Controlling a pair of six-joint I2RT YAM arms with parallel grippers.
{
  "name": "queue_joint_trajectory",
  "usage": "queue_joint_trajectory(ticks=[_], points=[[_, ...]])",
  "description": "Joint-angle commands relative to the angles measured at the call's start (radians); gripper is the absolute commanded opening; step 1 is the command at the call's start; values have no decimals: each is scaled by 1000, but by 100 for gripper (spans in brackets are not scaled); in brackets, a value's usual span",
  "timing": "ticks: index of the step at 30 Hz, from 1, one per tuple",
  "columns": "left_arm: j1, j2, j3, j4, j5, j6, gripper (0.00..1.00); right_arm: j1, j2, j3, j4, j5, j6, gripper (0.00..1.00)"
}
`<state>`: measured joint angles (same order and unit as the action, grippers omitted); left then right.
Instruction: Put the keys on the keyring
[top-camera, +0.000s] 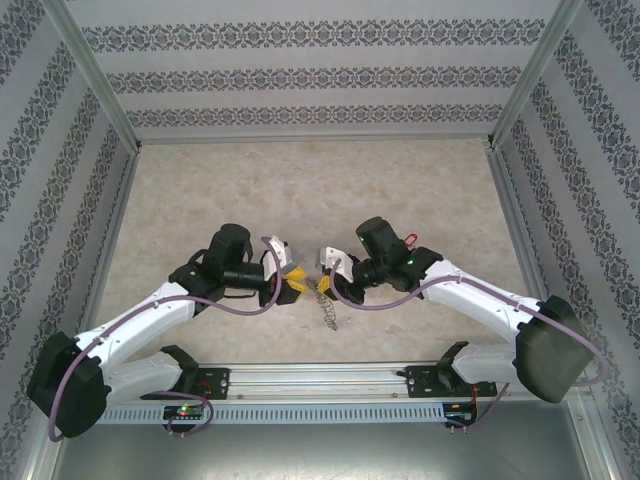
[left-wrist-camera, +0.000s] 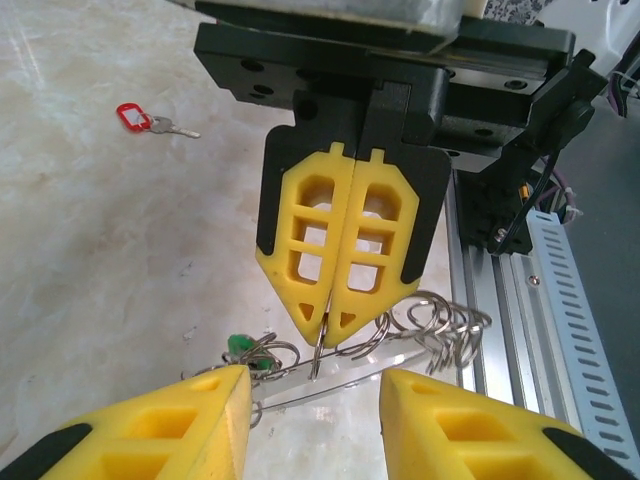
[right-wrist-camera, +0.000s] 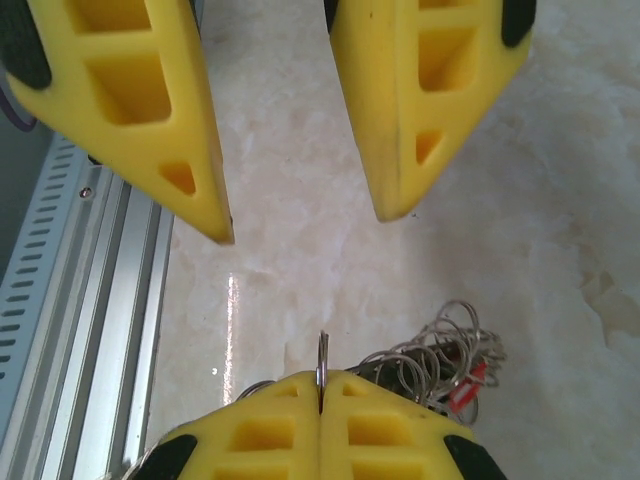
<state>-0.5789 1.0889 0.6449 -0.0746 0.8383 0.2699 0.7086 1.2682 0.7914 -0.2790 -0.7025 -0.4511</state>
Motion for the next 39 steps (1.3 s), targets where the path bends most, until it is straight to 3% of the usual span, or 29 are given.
queue_joint_trajectory(ticks=[1,6,39], points=[[-22,21,-8,47,37,47,37,-7,-22,-15,22,-45,-8,0],[-43,55,5,33,46,78,32,-9,-37,-26,28,-34,-7,0],[-97,115,-23,108,-44,65,26,-11,-61,-50,66,-24,8,0]])
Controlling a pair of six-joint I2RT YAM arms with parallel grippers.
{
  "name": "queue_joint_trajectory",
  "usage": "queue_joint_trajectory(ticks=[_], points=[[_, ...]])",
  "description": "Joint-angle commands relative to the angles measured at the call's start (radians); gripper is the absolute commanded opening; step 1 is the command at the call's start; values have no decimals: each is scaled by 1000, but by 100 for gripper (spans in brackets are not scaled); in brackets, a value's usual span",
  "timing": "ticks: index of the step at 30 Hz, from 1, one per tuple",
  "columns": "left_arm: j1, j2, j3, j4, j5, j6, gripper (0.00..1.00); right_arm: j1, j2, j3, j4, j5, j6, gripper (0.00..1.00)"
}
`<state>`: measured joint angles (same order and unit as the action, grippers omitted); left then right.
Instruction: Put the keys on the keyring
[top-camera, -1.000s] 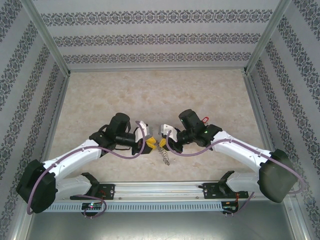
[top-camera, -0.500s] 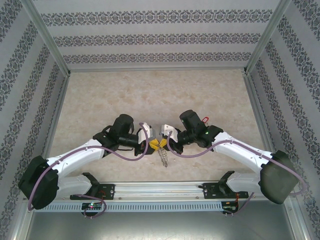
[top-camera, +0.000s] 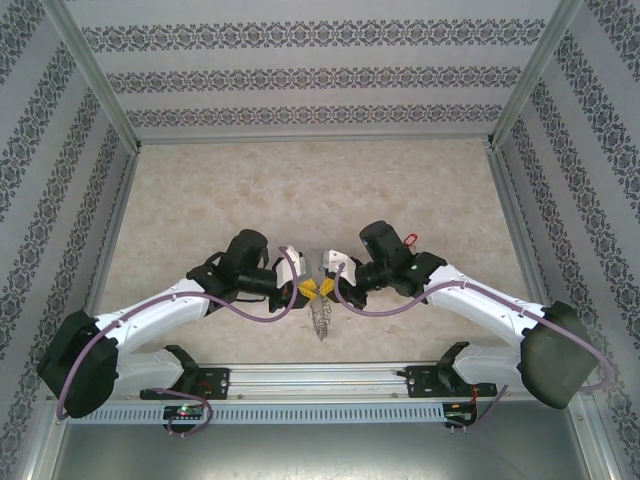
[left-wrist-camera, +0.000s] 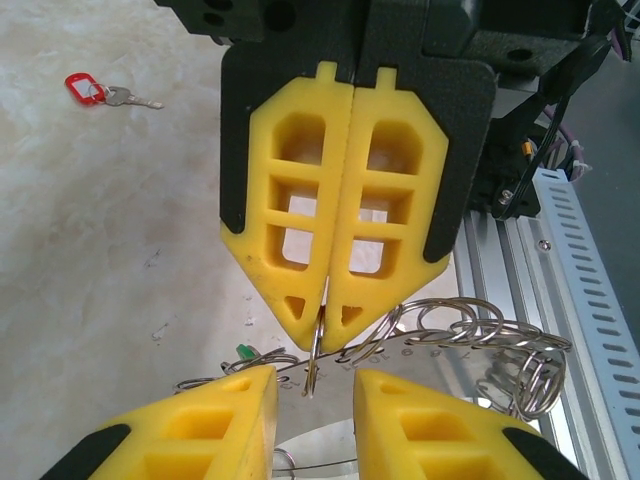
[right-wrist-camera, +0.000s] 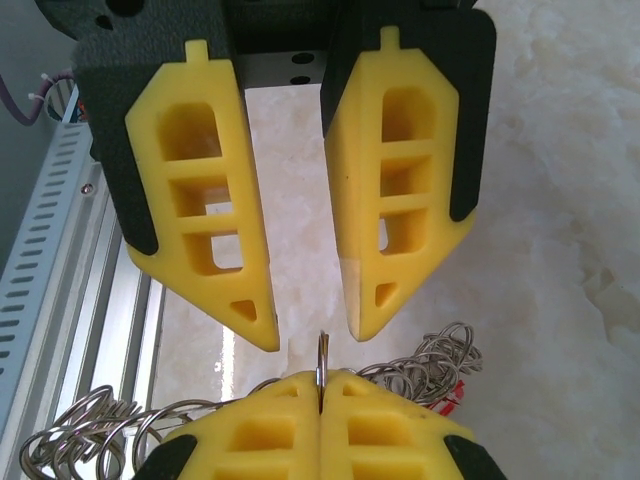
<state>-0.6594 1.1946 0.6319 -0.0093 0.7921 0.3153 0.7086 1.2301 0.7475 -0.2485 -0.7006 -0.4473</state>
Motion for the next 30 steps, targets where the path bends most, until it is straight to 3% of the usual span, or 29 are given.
queue_joint_trajectory(ticks=[1,10,21,27,30], points=[[-18,11,-10,47,3,20,26,-11,-23,-7,37,-27,6,0],[-21,35,0,59,-6,20,28,-11,-29,-10,42,-27,6,0],[-24,34,-1,87,1,10,20,-12,-27,-8,43,-25,8,0],[-25,27,-5,92,-2,8,12,-13,-29,-9,49,-20,17,0],[-25,27,-5,89,-5,11,2,-13,-33,-11,50,-15,18,0]])
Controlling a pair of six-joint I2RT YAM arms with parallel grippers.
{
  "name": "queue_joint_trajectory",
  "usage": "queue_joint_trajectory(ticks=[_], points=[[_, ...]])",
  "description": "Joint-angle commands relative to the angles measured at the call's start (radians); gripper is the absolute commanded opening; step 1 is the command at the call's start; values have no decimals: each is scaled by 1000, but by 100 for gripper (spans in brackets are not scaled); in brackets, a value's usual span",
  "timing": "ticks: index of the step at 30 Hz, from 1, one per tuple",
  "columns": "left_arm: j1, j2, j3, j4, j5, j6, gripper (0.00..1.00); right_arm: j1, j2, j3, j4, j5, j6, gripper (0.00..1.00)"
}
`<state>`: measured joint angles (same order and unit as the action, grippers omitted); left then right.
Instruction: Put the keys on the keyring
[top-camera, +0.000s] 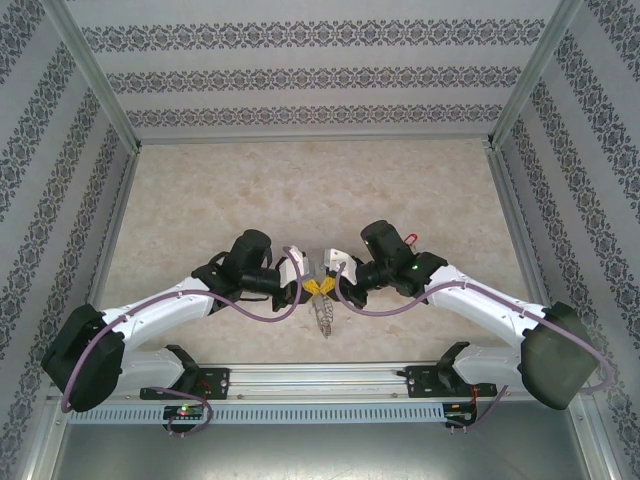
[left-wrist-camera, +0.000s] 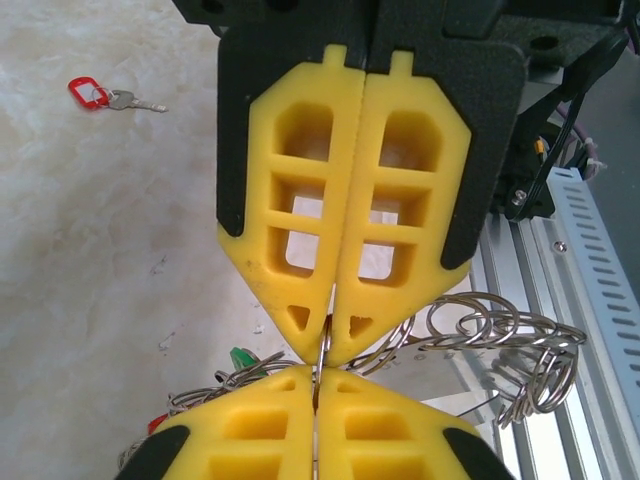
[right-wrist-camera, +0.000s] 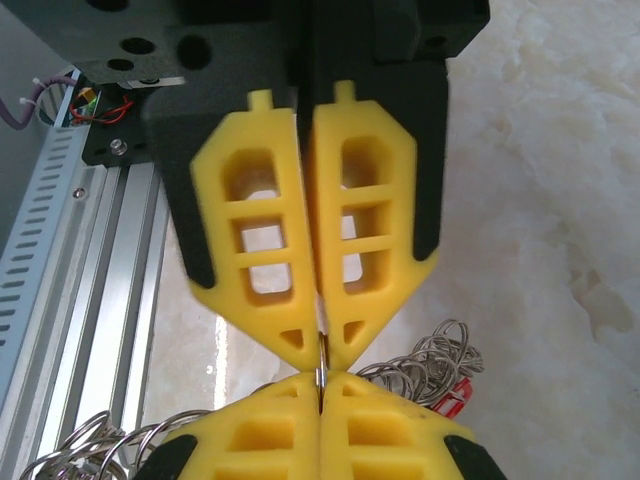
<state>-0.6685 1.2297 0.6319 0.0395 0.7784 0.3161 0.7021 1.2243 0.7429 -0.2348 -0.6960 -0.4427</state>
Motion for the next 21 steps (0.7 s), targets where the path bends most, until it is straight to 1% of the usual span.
queue_joint_trajectory(ticks=[1,2,6,8,12,21], points=[[-16,-9,-7,40,6,11,0,-6,-29,-8,37,-16,12,0],[-16,-12,-8,43,3,12,0,-7,-31,-10,35,-12,11,0],[-16,-26,-19,63,-7,9,0,-7,-40,-23,32,26,2,6],[-16,-32,-25,75,-12,6,0,-6,-45,-31,26,47,-8,12],[-16,-38,-35,93,-12,-5,0,-6,-54,-42,19,75,-24,13],[-16,-37,-38,115,-2,-23,0,-6,-57,-45,55,54,-10,12]])
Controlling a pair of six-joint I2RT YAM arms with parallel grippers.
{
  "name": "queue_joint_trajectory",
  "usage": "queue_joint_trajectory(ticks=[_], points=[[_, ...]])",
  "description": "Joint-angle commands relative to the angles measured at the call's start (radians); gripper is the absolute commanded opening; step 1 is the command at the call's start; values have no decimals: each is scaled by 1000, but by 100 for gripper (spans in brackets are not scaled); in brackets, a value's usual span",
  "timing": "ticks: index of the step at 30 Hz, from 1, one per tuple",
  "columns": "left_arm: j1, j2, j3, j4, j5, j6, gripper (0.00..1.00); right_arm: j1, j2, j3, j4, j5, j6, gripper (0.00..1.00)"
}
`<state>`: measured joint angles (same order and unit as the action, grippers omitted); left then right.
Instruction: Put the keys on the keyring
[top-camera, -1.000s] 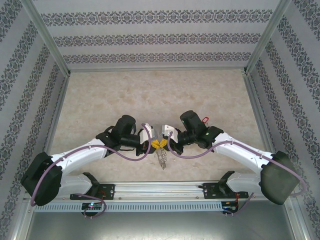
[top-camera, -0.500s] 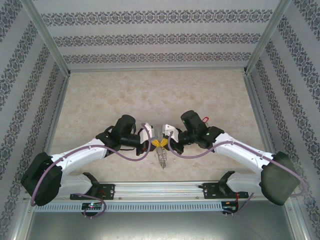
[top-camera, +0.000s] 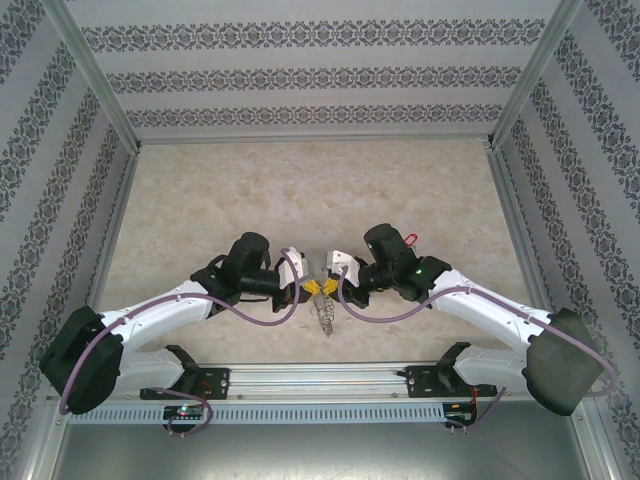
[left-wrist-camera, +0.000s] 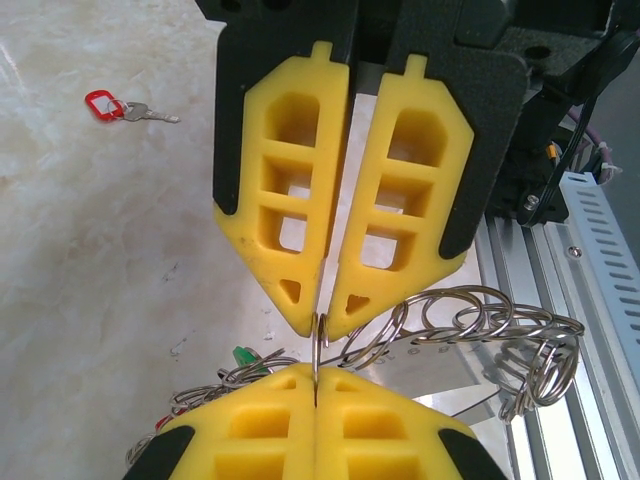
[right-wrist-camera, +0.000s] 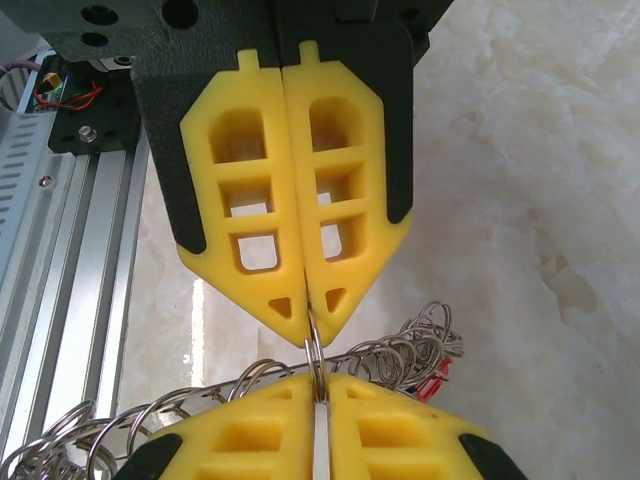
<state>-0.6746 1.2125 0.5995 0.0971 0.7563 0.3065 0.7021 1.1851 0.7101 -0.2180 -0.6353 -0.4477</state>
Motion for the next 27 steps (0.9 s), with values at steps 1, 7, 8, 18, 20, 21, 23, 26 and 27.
queue_joint_trajectory(ticks=[1,7,8,18,20,21,23,26,27], points=[[-10,-20,-7,62,21,-18,0,-5,-18,-12,44,-11,-2,12],[-11,-16,-6,81,29,-36,0,-5,-15,-11,56,-18,0,11],[-10,-15,-6,81,29,-37,0,-5,-14,-12,56,-18,-1,10],[-10,-8,6,26,27,-15,12,-9,-21,-6,62,-36,19,0],[-10,-3,12,6,29,-4,13,-10,-24,-6,64,-43,18,0],[-10,-1,15,-2,33,0,14,-12,-26,-4,65,-47,19,0],[-10,5,20,-11,33,5,15,-15,-30,-5,65,-53,17,0],[-10,9,21,-8,34,5,15,-17,-33,-5,66,-56,18,0],[-10,9,19,0,34,1,15,-17,-33,-4,66,-56,19,0]])
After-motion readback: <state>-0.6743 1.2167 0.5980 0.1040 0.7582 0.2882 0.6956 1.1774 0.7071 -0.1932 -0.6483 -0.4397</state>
